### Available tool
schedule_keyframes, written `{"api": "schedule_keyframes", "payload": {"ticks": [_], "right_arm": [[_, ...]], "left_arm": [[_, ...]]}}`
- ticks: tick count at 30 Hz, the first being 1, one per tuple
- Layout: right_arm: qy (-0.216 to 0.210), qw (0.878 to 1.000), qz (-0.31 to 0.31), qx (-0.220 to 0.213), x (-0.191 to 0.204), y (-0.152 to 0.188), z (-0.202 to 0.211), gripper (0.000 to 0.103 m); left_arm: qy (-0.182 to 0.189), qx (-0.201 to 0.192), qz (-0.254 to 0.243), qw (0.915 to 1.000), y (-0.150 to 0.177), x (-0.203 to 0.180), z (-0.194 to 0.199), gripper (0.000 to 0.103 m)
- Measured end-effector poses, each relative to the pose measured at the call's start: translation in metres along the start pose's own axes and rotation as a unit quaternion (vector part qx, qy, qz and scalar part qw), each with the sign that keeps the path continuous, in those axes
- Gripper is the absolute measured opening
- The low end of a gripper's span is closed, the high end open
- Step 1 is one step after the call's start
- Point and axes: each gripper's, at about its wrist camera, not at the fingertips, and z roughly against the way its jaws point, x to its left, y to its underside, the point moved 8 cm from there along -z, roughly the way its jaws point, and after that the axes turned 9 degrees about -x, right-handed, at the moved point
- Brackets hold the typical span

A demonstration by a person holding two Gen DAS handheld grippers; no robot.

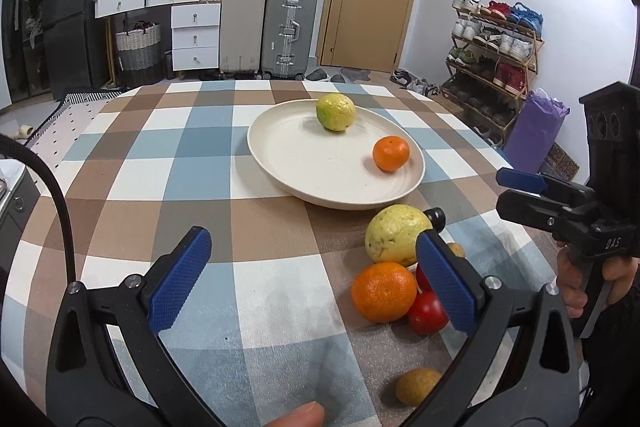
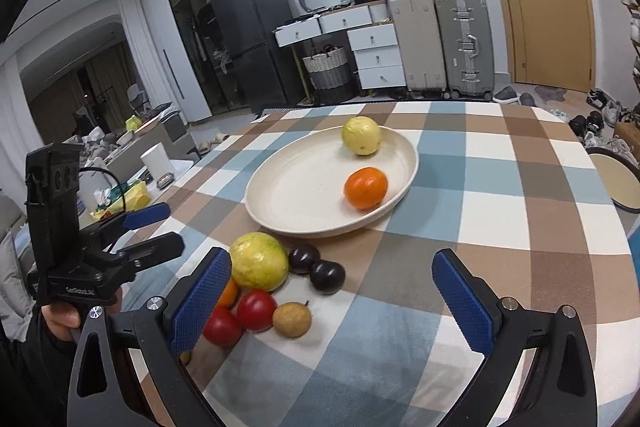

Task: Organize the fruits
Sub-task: 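Withdraw both grippers from the plate back toward the fruit cluster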

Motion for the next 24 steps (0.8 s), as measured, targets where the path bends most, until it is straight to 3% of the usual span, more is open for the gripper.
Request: {"api": "schedule_keyframes", "payload": {"ticks": [9,14,24], "right_arm": [[-0.010,0.998,0.034,0.045,0.015,0.018,-0.010,0.101],[0.005,0.997,0.046,0.064,0.017,0.030,-0.009,0.097],[0.009,0.994,0.038,0.100,0.018,0.046,-0.010,0.081]], "left_arm": [[0.001,0.012,-0.006,0.9999,0.009,-0.002,0.002,0.102],[0.005,0.021,-0.012,0.9997,0.010,-0.005,-0.002,0.102],[0.005,0.031,-0.018,0.9993,0.013,-0.007,-0.007,0.102]]}}
